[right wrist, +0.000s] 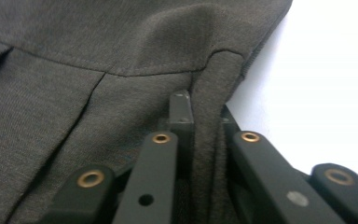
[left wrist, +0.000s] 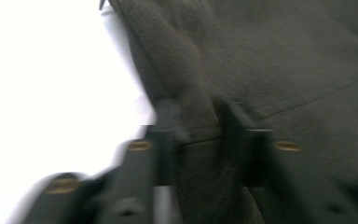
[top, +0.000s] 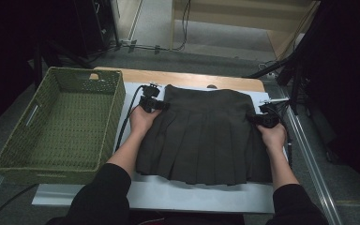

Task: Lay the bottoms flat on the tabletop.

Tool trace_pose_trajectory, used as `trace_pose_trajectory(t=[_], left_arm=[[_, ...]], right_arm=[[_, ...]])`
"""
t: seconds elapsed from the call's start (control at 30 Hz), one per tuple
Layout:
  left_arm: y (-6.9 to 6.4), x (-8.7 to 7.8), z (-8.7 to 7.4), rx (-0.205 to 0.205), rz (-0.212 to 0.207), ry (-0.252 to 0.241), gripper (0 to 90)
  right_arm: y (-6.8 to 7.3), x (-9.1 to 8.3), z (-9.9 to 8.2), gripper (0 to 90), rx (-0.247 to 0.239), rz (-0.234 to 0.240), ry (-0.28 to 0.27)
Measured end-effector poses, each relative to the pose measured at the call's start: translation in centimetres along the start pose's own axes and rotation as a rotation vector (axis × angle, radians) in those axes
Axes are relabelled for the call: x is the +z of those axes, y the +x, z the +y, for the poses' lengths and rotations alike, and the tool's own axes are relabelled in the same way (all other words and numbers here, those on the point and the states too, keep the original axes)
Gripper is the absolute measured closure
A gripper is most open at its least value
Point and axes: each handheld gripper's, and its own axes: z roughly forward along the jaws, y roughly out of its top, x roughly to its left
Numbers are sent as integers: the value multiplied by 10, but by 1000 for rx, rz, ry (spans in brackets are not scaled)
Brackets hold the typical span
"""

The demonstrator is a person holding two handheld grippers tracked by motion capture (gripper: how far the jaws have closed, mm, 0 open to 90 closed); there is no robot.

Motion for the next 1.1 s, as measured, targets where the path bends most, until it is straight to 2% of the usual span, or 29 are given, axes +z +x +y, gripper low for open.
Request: trace_pose_trajectory(t=[0.07, 0.1, 0.27, 0.33, 0.4, 0.43, 0.47, 0.5, 0.53, 0.6, 0.67, 0.77, 0.87, 1.0, 1.1], left_arm=[[-2, -8, 4, 9, 11, -23, 820], [-2, -16, 7, -2, 8, -51, 824], [-2, -54, 22, -1, 23, -166, 825], [0, -68, 27, -5, 29, -214, 824], [0, -75, 29, 12, 57, -254, 807], [0, -74, 30, 8, 65, -253, 752], [1, -72, 30, -8, 65, -229, 657], [2, -71, 29, -14, 65, -213, 595], [2, -69, 28, -20, 67, -199, 549], [2, -66, 27, -32, 53, -159, 440], [0, -66, 25, -24, 50, -126, 381], [-5, -67, 20, -35, 14, -102, 355], [-10, -72, 12, -31, -3, -105, 353], [-17, -78, 1, 11, 20, -90, 348], [-20, -81, -6, 15, 13, -76, 325]], right_arm=[[0, -6, 5, 844, 11, -2, -12], [0, -10, 7, 845, 12, 3, -30], [9, -37, 32, 847, -51, 0, -87], [14, -47, 43, 847, -69, 1, -131], [18, -53, 51, 834, -75, 13, -174], [18, -52, 54, 733, -67, 7, -176], [18, -48, 55, 553, -48, -10, -175], [17, -43, 56, 456, -35, -29, -145], [17, -39, 55, 432, -28, -51, -108], [17, -36, 51, 409, -28, -55, -96], [16, -36, 46, 412, -12, -16, -101], [19, -39, 40, 414, -11, 8, -105], [24, -42, 33, 424, -17, 37, -110], [33, -48, 21, 424, -31, 66, -118], [37, -50, 14, 424, -29, 95, -116]])
